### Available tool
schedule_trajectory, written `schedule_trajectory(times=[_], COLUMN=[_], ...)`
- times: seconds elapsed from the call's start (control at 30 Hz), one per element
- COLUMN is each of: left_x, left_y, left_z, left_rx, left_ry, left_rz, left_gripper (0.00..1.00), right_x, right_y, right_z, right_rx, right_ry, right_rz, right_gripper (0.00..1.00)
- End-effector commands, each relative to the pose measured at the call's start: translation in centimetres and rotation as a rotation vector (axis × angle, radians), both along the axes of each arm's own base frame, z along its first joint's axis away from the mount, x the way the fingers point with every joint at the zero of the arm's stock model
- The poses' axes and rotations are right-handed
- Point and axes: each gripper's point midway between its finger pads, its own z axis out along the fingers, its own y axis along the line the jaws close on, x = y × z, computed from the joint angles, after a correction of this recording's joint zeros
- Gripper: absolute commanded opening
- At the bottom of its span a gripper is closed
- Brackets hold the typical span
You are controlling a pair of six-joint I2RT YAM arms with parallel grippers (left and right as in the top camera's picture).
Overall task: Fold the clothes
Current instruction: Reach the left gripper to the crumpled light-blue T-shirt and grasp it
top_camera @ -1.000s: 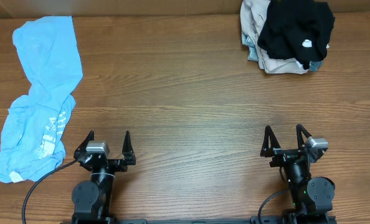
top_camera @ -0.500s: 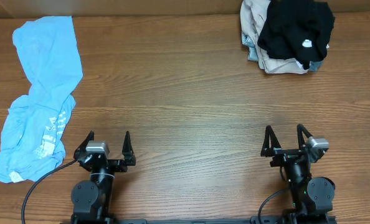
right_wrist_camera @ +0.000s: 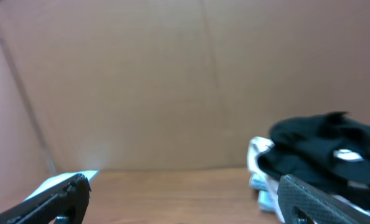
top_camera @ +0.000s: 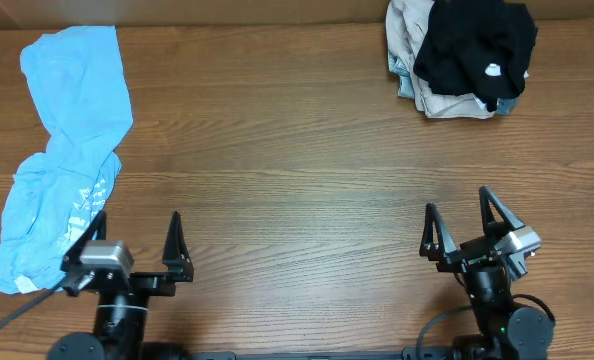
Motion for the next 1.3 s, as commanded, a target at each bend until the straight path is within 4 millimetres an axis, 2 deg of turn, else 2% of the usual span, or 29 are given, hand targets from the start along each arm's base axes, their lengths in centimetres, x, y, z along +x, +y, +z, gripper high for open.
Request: schedule_trajectory(times=[0.0,0.13,0.27,0.37,0.6,0.77,0.97,1.07,1.2,1.27], left_x=[0.3,1.2,1.9,2.1,2.3,2.8,3.9,4.7,5.9,6.6], left_y=[0.2,-0.1,-0.5,-0.5,-0.6,-0.8,-0.5,-0.3,-0.3,0.4], left_z=[2.2,2.8,2.9,2.6,1.3,0.2,-2.5,-3.7,-5.0,-6.1], left_rx=[0.031,0.035,0.036,0.040,0.072,0.001,-0.003,0.001,0.049,0.100], left_ry=[0.069,0.212,0.341,0.429,0.561,0.620,0.753,0.810,0.859,0.907], left_rz=[0.011,-0.007,-0.031,-0.030,-0.046,-0.037,-0.020,-0.009,-0.032,-0.009], left_gripper=[1.00,1.00,1.00,1.00,1.00,1.00,1.00,1.00,1.00,1.00], right_x=[-2.7,-4.1,-4.3,-3.6,0.3,3.2,6.7,6.9,7.4,7.5], right_y=[1.6,1.8,2.5,3.4,5.9,6.4,6.6,7.1,7.8,7.8], right_z=[5.3,8.2,10.0,10.7,11.0,9.1,4.9,2.3,1.0,0.6], right_rx=[-0.022,-0.027,-0.039,-0.046,-0.036,-0.009,0.017,0.046,0.017,0.018], right_ry=[-0.069,-0.001,0.099,0.208,0.515,0.757,0.947,1.070,1.096,1.112], right_rz=[0.106,0.119,0.168,0.222,0.374,0.395,0.394,0.430,0.486,0.489], right_gripper=[1.00,1.00,1.00,1.00,1.00,1.00,1.00,1.00,1.00,1.00])
